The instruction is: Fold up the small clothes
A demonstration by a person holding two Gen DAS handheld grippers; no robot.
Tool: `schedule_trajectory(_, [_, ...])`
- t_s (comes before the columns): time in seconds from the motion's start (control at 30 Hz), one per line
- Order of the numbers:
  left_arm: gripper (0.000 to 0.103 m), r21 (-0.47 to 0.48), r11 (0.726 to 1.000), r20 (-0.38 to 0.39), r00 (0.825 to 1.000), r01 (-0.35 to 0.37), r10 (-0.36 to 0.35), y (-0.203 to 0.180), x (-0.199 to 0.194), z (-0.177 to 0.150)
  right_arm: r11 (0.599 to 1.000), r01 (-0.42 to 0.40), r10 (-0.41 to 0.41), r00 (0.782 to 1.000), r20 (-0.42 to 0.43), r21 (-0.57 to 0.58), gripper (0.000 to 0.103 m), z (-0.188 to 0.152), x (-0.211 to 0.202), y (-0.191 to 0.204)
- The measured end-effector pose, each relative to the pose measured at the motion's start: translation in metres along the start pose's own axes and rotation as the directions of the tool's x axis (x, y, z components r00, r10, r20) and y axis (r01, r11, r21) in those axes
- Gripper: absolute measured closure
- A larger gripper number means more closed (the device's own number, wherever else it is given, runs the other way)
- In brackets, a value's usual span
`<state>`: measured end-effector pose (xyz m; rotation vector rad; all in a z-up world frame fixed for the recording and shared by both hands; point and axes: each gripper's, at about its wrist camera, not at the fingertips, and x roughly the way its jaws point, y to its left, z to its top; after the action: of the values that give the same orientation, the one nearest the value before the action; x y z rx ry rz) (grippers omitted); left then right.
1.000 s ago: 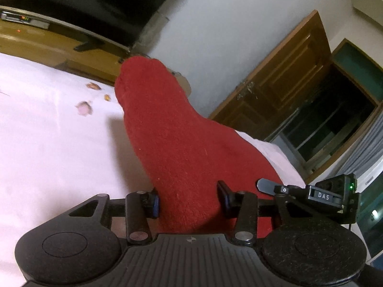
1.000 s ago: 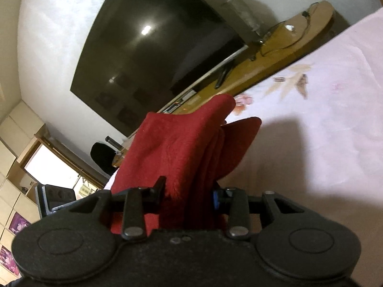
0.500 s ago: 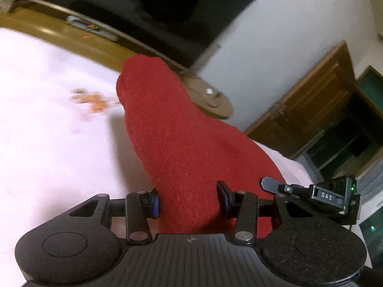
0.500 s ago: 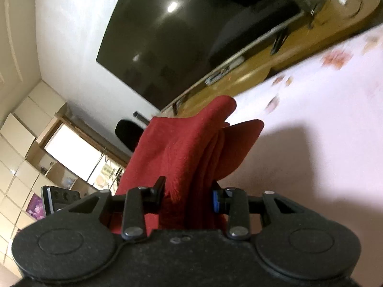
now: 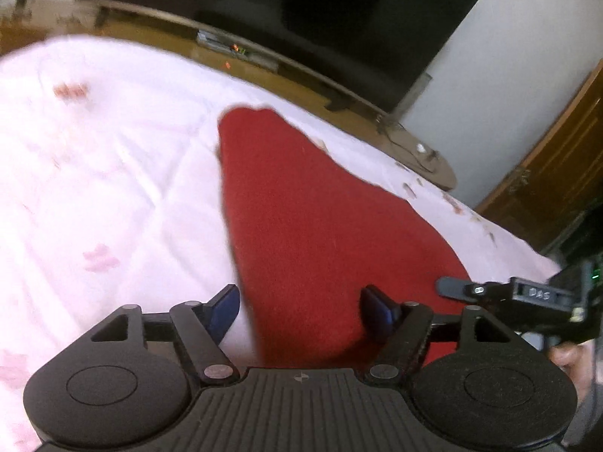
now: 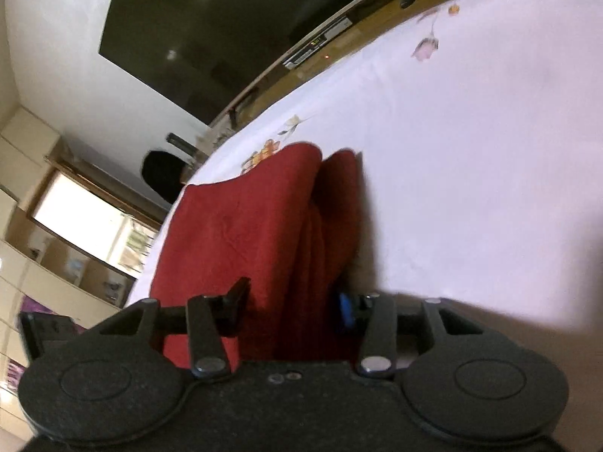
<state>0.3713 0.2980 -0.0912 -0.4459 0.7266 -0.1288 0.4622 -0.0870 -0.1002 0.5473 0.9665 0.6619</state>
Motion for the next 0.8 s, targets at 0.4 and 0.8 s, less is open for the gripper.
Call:
schedule_trajectory(0.4, [0.031,0.024,0.996,0.057,0.995,-0.089,0.088,-0.013,-0.034,-0.023,0.855,0.229,-0.198,0.973,0.115,-0.465,0.057,-0.028,-0.029,0.093])
schedule_trajectory(0.8, [0.018,0.013,0.994,0.054,0.993,-0.110,0.109,-0.008,-0.021,-0.031,0.845,0.356,-0.367,0.929,0.053,-0.398,0.042,-0.030,0.001,0.061])
